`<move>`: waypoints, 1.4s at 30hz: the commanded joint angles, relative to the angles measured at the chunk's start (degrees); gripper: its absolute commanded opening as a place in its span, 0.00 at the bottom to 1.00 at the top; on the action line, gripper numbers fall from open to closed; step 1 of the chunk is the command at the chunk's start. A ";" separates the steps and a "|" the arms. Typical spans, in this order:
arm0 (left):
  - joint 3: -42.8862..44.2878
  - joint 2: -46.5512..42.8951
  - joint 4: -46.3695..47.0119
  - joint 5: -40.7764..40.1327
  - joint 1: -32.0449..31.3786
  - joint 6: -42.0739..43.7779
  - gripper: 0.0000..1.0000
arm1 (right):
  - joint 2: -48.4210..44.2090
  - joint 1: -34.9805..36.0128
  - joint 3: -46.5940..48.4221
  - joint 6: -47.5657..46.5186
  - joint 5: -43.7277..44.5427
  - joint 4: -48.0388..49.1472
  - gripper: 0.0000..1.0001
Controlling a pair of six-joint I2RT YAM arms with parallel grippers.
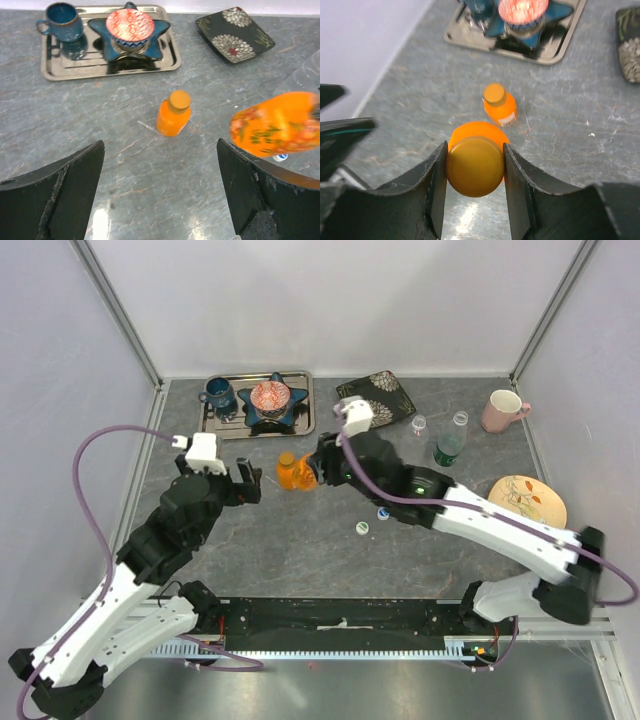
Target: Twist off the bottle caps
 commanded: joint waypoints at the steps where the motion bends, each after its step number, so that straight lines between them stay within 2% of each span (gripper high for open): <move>1: 4.83 8.31 10.57 8.26 2.14 -1.89 1.00 | -7.19 -0.93 2.21 2.19 1.38 -8.35 0.03; 3: 7.02 13.41 13.73 16.71 4.77 -5.33 1.00 | -9.74 -2.50 2.12 3.51 -0.28 -11.60 0.00; 4: 7.30 14.47 15.48 25.45 7.48 -8.83 1.00 | -10.62 -3.12 1.69 3.86 -0.98 -12.22 0.00; 7: 5.46 16.32 27.33 41.30 13.37 -14.11 1.00 | -14.14 -6.37 0.02 4.39 -7.38 -13.37 0.00; 8: 4.67 16.67 31.63 53.11 14.53 -15.27 1.00 | -15.02 -7.34 -0.34 4.48 -9.23 -13.37 0.00; 9: 3.79 18.07 38.98 58.45 15.41 -16.32 1.00 | -16.59 -9.09 -0.60 4.48 -12.65 -13.37 0.00; 10: 3.70 19.04 41.58 63.29 16.29 -17.64 1.00 | -17.48 -9.89 -0.95 4.30 -14.42 -13.28 0.00; 11: 3.78 20.01 44.56 73.43 16.39 -18.09 1.00 | -18.10 -10.59 -1.04 4.04 -16.00 -12.76 0.00; 14: 3.17 23.87 54.50 88.59 16.39 -22.03 1.00 | -20.03 -12.79 -0.61 3.69 -23.73 -11.00 0.00; 16: 1.77 24.67 58.20 91.62 16.21 -23.45 1.00 | -20.04 -13.23 0.44 3.60 -28.73 -9.34 0.00; 18: 0.97 24.50 58.13 92.25 15.52 -21.27 1.00 | -19.33 -13.24 1.32 4.12 -32.09 -7.84 0.00; 24: 3.08 25.02 48.21 93.48 10.95 -11.43 1.00 | -16.70 -13.24 2.99 6.58 -40.80 -2.47 0.00; 29: 5.01 26.61 42.24 94.01 8.92 -7.90 0.99 | -15.47 -13.24 3.97 6.94 -42.03 -0.45 0.00; 33: 5.63 27.14 37.75 91.20 7.51 -3.16 1.00 | -15.38 -13.15 3.88 8.25 -43.61 1.75 0.00; 38: 5.28 27.22 37.65 89.44 7.25 -2.71 0.98 | -15.82 -13.23 3.18 8.61 -43.44 3.50 0.00; 42: 5.28 27.22 38.09 89.09 7.16 -2.71 0.89 | -16.08 -13.15 1.51 9.31 -43.62 4.82 0.00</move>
